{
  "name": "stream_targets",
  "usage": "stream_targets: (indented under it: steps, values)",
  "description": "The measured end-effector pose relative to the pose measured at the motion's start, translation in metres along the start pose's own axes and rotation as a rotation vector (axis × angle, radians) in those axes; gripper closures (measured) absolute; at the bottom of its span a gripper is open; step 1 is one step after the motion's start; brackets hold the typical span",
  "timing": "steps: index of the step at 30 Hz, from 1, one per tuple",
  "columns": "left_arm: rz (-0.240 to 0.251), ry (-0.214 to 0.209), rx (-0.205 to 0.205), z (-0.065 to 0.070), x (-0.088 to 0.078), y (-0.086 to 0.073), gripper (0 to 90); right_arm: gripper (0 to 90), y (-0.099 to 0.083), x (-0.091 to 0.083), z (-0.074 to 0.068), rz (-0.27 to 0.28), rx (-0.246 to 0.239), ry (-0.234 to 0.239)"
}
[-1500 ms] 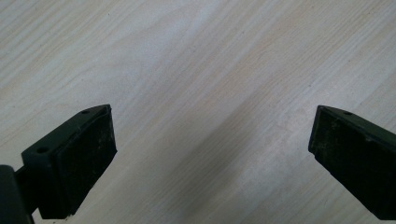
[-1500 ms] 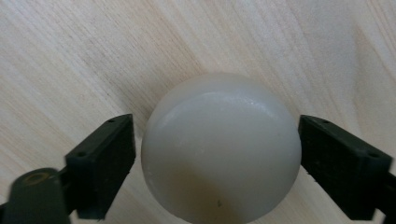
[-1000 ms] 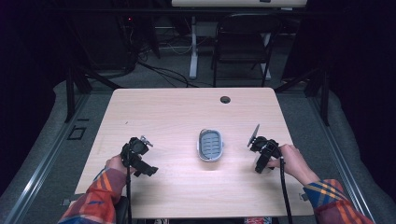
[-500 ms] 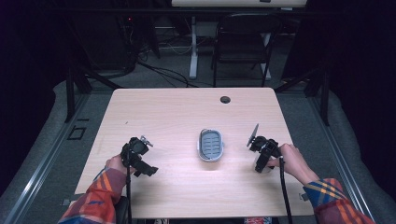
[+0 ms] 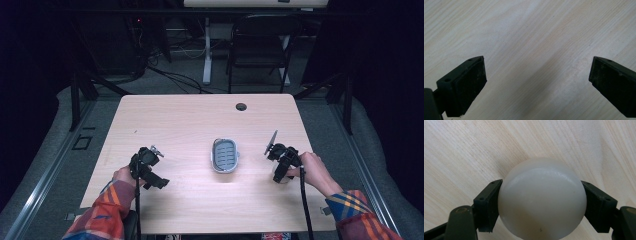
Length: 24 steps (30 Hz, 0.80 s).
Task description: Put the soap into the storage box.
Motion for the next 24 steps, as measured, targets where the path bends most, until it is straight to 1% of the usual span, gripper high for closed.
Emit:
stream_targets:
  steps: [4,7,8,9,16,19,24]
  values:
    - [0.000,0.000,0.000,0.000,0.000,0.000,1.2,24.2,0.001,-0.003,0.000,-0.003,-0.001,-0.002]
    - [-0.002,-0.001,0.003,0.000,0.000,0.000,1.3,24.2,0.002,-0.007,0.001,0.005,-0.002,-0.005]
    - [-0.003,-0.001,0.002,0.000,0.000,0.000,1.3,24.2,0.003,-0.008,0.001,0.012,0.007,-0.002]
    - [-0.003,-0.001,0.002,0.000,0.000,0.000,1.3,24.2,0.004,-0.009,0.002,0.015,0.003,-0.007]
    - [-0.003,-0.002,0.003,0.000,0.000,0.000,1.4,24.2,0.007,-0.012,0.003,0.005,-0.002,-0.016]
    - [-0.002,-0.003,0.003,0.000,0.000,0.000,1.4,24.2,0.008,-0.012,0.002,0.013,0.001,-0.015]
    - [-0.003,-0.002,0.003,0.000,0.000,0.000,1.4,24.2,0.014,-0.017,0.002,0.001,-0.017,-0.019]
Point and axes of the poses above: each handheld gripper's, and its own axes: x roughly forward along the jaws, y roughly out of its top, z roughly to its right, the point moved 5 cm from there along x, roughly forward along the jaws, and after that the axes turned 5 degrees about z, right-handed, at the moved point
